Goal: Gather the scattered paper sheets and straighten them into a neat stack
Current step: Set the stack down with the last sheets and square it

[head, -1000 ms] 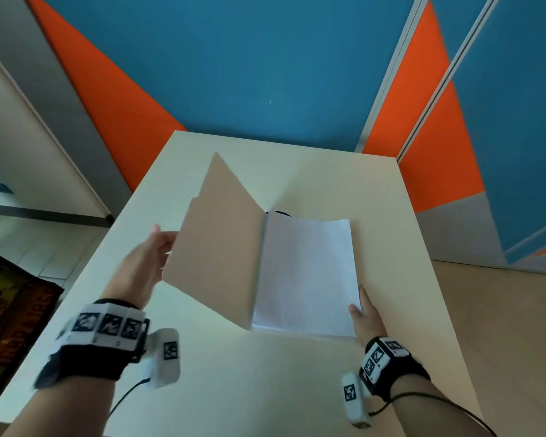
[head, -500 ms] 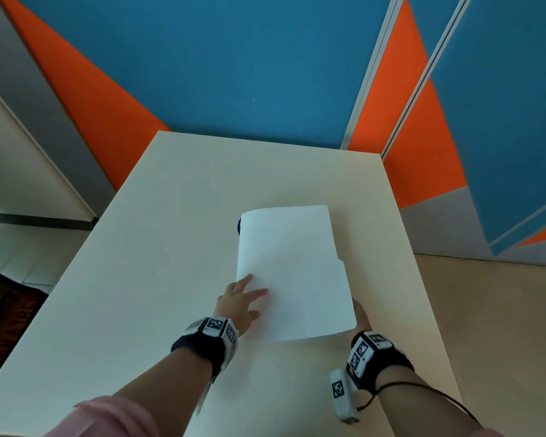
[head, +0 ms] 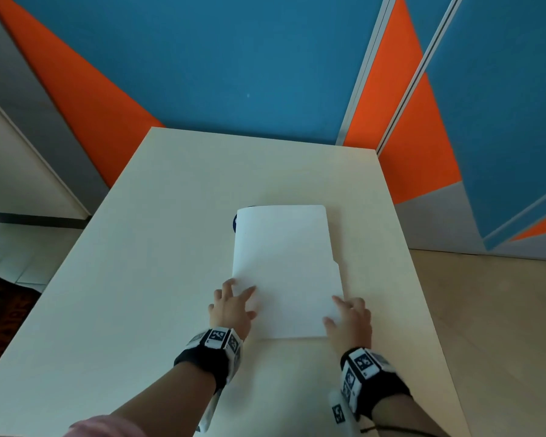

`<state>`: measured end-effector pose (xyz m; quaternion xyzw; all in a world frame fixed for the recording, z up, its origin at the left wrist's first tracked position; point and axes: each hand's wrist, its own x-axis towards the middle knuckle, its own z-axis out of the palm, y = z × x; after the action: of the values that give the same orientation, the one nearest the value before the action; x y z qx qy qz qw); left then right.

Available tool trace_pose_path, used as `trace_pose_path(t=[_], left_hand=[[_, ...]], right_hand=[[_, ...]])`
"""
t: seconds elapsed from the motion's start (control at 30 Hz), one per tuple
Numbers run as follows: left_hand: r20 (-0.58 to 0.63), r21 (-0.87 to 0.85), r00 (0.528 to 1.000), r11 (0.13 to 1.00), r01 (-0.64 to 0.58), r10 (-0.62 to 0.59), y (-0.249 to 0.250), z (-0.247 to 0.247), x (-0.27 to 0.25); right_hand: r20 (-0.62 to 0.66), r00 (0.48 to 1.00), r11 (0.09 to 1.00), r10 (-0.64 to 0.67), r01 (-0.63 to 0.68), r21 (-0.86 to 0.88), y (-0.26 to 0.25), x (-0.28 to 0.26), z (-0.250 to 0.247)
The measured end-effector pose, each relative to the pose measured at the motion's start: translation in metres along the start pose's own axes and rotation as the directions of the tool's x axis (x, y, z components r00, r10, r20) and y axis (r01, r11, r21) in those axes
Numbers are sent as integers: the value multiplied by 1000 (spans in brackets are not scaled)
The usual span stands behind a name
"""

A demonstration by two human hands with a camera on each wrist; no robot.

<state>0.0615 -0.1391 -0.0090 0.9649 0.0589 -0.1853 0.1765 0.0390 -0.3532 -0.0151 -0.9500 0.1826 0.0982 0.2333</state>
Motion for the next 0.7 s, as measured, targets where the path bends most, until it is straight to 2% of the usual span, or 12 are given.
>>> trace_pose_path(t=[0.1,0.17,0.23,0.33,0.47,0.5,0.53,0.6,0.63,0.7], left_hand=[[-20,-206,990,969,134,-141,-2,3,0],[32,-348,972,909,229,-232,-4,1,0],[107,-434,952,848,303,-285,-7,-2,3],[221,-635,948,704,318,-230,-13,-4,12],[298,-835,937,426,348,-182,-24,-5,17],[316,-855,932,373,361,-177,-26,-5,18],[333,-868,927,328,372,-171,-26,-7,17],[339,-877,928,305,372,-157,-27,-11,13],[333,-878,930,309,366,-156,-28,-14,11],[310,-867,936,356,349,-164,-33,-18,5]], right_hand=[[48,999,997,25,-21,-78,-1,-8,9],[52,998,998,36,-33,-61,-3,-8,9],[50,995,996,83,-84,16,-4,-5,9],[64,972,928,224,-233,292,-3,-3,3],[217,916,733,336,-400,551,0,2,-7],[284,895,641,343,-444,626,1,4,-7],[365,870,512,330,-490,706,1,4,-6],[495,837,264,233,-545,796,-2,2,-3],[528,831,202,177,-555,807,-4,0,-2],[548,830,164,100,-557,814,-9,-2,-1]])
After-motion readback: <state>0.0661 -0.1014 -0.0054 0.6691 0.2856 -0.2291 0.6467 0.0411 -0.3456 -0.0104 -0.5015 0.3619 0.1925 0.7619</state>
